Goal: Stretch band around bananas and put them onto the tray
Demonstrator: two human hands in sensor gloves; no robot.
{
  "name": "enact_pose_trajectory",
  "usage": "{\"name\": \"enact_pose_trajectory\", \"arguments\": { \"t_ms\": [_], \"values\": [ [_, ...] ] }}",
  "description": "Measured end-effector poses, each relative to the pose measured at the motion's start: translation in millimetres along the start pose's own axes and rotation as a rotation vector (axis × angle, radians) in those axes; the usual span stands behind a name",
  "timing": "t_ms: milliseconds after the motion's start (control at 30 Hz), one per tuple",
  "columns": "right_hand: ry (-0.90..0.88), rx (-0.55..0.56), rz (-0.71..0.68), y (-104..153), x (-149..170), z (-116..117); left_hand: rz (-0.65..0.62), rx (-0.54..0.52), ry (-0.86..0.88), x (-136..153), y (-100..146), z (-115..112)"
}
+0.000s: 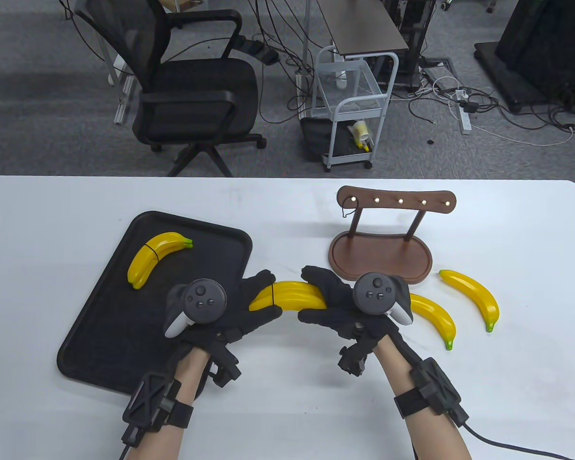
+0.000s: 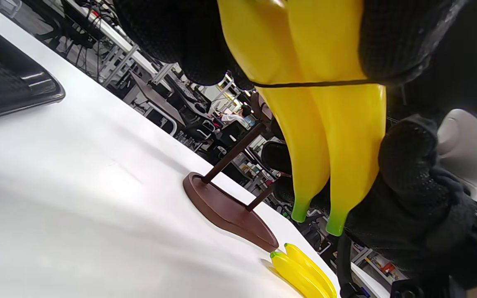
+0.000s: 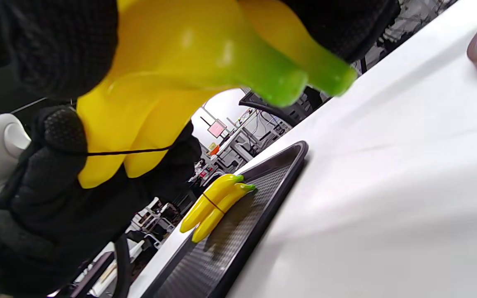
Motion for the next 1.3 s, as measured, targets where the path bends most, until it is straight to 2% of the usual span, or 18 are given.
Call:
{"name": "enact_pose_trajectory", "arguments": {
  "t_ms": [167,433,833,967,1300],
  "values": [
    [-0.008,-0.012,-0.008,0,2,3,-0.011,0.009,-0.018,-4,-1,-3],
    [0.045,0.088,-0.038,2,-3,3,-0.001,0.03,-0.016,-5,-1,-5],
    [0.158,0.133,-0.103,2,-13,4,0.013,0.062,-0.12,-8,-3,-5],
    [0.214,0.123,-0.114,1,-16,6,0.016,0.072,-0.169,-10,-4,-9],
    [0.179,0.09,-0.104,0,-15,14,-0.005,0.079,-0.126,-10,-4,-13]
  ]
}}
Point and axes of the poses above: the tracker on the back of each hand, its own x axis roughly to the little-finger side, its own y axis roughly from the fingertips to the wrist, z = x × y, the point moved 1 cm from there along -y, roughly from the wrist to the fingertips, and after that the axes turned 3 degrees about -y, right-handed, at the moved point
